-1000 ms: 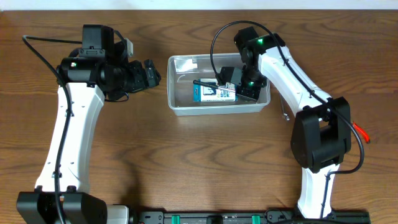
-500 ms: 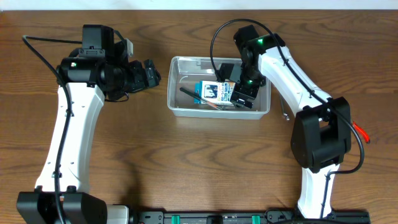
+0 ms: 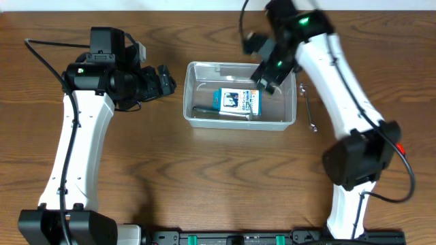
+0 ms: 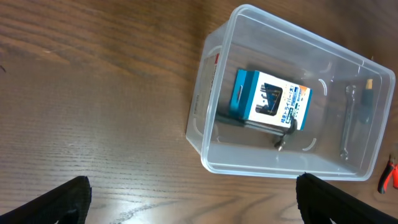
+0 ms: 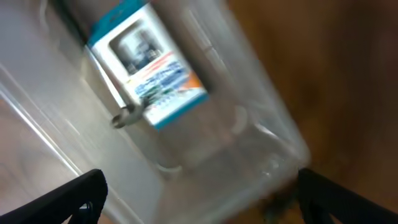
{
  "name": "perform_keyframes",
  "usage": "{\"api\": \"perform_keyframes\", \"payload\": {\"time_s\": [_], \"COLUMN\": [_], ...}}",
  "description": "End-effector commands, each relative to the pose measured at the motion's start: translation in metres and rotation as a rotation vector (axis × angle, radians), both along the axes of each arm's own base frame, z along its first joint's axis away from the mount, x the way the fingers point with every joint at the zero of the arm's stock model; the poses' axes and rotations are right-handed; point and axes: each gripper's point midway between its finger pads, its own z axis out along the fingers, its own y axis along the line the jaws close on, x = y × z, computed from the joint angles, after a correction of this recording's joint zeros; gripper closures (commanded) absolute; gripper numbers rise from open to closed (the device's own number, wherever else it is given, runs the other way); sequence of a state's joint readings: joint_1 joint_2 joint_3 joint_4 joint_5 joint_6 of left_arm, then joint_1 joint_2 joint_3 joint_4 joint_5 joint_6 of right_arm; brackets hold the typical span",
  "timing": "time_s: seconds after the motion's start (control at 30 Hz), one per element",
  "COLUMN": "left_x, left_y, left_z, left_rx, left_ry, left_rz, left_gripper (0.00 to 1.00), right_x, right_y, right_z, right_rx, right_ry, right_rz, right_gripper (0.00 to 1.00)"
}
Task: Pack container
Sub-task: 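Lower the tool into the container beside the box and open right gripper, then move right gripper to the yellow-handled screwdriver and grasp it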
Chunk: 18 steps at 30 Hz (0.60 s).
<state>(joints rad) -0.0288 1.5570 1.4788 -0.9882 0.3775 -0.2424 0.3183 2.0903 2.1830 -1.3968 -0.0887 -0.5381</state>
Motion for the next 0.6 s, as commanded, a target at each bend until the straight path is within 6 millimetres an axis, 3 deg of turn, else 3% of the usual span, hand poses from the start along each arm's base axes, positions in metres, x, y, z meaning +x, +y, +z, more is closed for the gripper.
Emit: {"api": "perform_keyframes", "payload": {"time_s": [0.0, 0.13, 0.33, 0.43, 0.57], "left_x": [-0.001, -0.001, -0.001, -0.001, -0.001], "left_y": [0.001, 0.001, 0.001, 0.001, 0.001], "left_z": [0.002, 0.002, 0.002, 0.002, 0.002], "left_rx": [0.008, 0.008, 0.008, 0.008, 0.008], "left_ry": [-0.005, -0.005, -0.005, -0.005, -0.005], "left_rz": [0.001, 0.001, 0.001, 0.001, 0.001], "left_gripper": [0.02, 0.02, 0.02, 0.02, 0.02], "right_x": [0.012, 0.01, -0.001, -0.008, -0.012], "right_y": [-0.045, -0.089, -0.154, -0.176, -0.197], "right_z": [0.064, 0.072, 0.046, 0.033, 0.012], "right_rx": [0.014, -0.005, -0.026, -0.028, -0.038], "right_ry": [-0.145, -0.133, -0.008, 0.044, 0.093], "right_rz": [-0.23, -0.342, -0.553, -0.609, -0.661], "right_gripper": [0.01, 0.01, 0.01, 0.01, 0.09]}}
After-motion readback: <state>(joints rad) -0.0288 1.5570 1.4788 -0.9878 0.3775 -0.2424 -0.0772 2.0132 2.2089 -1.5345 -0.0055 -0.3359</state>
